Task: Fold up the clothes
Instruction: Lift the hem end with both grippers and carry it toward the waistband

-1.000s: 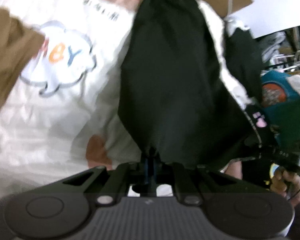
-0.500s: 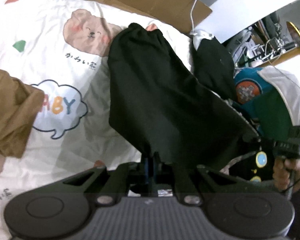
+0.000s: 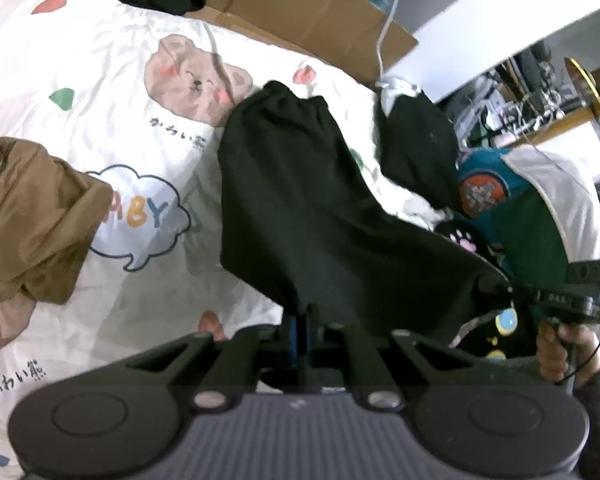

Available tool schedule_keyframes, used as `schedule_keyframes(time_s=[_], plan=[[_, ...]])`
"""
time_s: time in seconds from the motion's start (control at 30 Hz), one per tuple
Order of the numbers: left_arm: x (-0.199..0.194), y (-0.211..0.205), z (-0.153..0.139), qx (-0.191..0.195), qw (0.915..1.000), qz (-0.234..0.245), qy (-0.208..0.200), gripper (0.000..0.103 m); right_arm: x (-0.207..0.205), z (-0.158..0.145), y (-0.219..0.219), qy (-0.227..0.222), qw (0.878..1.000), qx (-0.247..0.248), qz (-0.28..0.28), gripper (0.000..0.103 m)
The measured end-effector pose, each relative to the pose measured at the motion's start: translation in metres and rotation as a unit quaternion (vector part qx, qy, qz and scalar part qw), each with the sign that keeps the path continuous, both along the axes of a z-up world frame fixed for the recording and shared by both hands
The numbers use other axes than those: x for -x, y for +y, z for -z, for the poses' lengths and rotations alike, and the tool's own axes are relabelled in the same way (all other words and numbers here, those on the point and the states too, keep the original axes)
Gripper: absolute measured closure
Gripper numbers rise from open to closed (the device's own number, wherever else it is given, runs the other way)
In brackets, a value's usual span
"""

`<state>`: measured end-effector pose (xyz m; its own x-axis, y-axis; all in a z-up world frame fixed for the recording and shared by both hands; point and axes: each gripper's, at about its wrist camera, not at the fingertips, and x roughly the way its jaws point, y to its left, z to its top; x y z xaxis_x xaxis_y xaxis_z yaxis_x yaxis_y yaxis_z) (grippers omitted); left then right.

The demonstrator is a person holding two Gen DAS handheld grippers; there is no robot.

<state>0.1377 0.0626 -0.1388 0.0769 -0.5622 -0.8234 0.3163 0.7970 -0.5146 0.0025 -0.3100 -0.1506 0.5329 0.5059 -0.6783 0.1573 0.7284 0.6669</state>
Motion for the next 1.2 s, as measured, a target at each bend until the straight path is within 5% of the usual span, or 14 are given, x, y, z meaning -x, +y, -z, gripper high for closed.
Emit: schedule_keyframes(time_s=[1.2], plan=[[-0.155, -0.047, 0.068, -0.015, 0.9985, -0.045, 0.026, 0.099, -0.099, 0.097, -0.079, 0.047, 0.996, -0.033, 0.065, 0.095]])
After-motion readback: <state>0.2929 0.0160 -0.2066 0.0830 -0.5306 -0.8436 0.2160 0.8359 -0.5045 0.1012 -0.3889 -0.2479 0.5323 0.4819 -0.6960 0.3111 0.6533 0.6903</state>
